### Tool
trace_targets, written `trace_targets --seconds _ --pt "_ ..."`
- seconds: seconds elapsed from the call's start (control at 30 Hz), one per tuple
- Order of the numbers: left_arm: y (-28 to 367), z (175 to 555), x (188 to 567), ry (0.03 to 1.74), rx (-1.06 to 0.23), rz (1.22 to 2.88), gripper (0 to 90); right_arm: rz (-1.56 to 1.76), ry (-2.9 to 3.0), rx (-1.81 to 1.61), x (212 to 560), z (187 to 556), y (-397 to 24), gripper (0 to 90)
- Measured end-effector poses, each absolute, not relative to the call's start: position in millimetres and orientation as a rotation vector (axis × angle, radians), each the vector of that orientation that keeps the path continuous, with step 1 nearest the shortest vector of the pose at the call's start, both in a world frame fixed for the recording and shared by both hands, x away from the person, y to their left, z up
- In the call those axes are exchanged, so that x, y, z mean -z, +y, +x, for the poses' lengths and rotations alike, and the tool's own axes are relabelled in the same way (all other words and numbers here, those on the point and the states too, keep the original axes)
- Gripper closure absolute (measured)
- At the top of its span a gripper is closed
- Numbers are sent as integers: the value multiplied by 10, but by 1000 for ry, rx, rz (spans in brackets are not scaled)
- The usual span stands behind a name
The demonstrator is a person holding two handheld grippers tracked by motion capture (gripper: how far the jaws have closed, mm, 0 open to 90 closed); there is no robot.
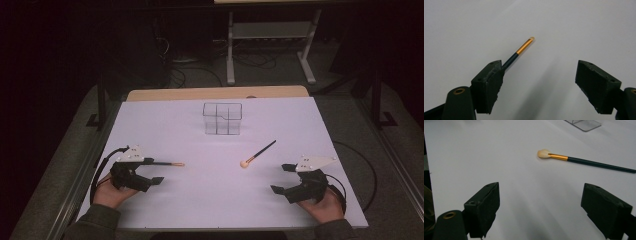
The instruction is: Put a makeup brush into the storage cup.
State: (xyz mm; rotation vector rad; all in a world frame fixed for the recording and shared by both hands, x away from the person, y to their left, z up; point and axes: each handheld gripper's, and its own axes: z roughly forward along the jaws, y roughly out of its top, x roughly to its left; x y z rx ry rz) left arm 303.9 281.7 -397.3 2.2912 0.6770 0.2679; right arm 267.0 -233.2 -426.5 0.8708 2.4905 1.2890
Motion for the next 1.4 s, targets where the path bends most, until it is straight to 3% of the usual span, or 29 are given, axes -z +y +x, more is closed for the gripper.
trace_targets --seconds 0.93,1.4 --pt "2607 3684 3824 587 -166 2489 320 858 2499 -1293 4258 2680 -2378 145" --pt "2524 3809 4019 549 -103 2579 495 852 2503 -1291 4255 2686 -2382 145"
